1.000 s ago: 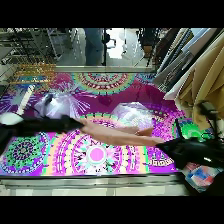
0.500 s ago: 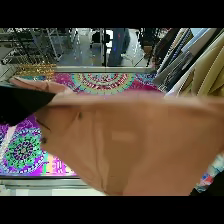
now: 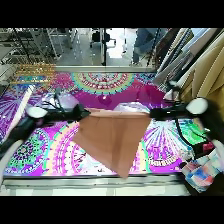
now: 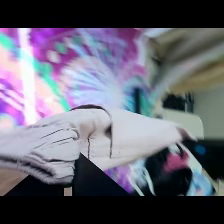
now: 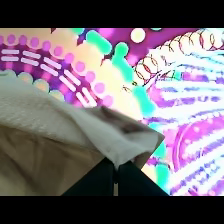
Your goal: Fold the clothes and pants, and hang the long-sleeved shirts on hangers.
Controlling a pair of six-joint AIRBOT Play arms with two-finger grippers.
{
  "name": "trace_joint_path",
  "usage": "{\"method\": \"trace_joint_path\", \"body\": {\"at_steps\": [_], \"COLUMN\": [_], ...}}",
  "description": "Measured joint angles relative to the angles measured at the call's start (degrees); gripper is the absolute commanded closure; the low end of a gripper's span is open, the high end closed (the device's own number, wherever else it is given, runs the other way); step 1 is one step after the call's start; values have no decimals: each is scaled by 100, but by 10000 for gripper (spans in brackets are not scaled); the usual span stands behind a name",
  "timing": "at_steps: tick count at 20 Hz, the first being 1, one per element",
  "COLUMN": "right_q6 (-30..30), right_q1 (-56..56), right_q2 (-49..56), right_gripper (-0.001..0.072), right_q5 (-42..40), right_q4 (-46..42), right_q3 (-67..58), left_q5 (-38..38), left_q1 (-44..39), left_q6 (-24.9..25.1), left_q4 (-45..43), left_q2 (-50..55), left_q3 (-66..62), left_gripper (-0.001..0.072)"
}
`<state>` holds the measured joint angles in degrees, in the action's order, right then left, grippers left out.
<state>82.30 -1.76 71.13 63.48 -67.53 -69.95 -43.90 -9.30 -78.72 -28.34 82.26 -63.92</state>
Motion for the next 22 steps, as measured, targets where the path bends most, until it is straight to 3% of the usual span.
{"method": "trace_joint_path", "body": {"at_steps": [3, 8, 12, 15, 16, 17, 18, 19, 22], "right_q6": [-302, -505, -249, 44, 133, 199, 256, 284, 345], "right_q1": [-79, -560, -1534, -2435, -2684, -2887, -3018, -3067, -2745], "right_q2": [498, 33, -553, -643, -610, -555, -501, -461, -516], "right_gripper": [700, 700, 700, 697, 660, 459, 356, 348, 316], "right_q5": [-229, 743, 1270, 955, 769, 522, 422, 136, -46], "right_q4": [358, 750, 1143, 1270, 1296, 1290, 1222, 1226, 1051], "right_q3": [-9, 184, 1082, 1965, 2199, 2389, 2524, 2583, 2636], "left_q5": [-245, -1926, -3010, -3416, -3493, -3528, -3438, -3471, -3598], "left_q1": [243, 944, 1408, 1464, 1453, 1436, 1429, 1425, 1432], "left_q6": [46, 245, 289, 304, 306, 308, 308, 308, 310], "left_q4": [144, -177, -907, -1589, -1808, -2011, -2216, -2326, -2509], "left_q2": [1104, 1587, 1668, 1687, 1692, 1696, 1696, 1696, 1696], "left_q3": [-485, -1001, -1099, -1119, -1123, -1126, -1130, -1130, -1132], "left_gripper": [700, 700, 700, 699, 674, 513, 360, 328, 328]}}
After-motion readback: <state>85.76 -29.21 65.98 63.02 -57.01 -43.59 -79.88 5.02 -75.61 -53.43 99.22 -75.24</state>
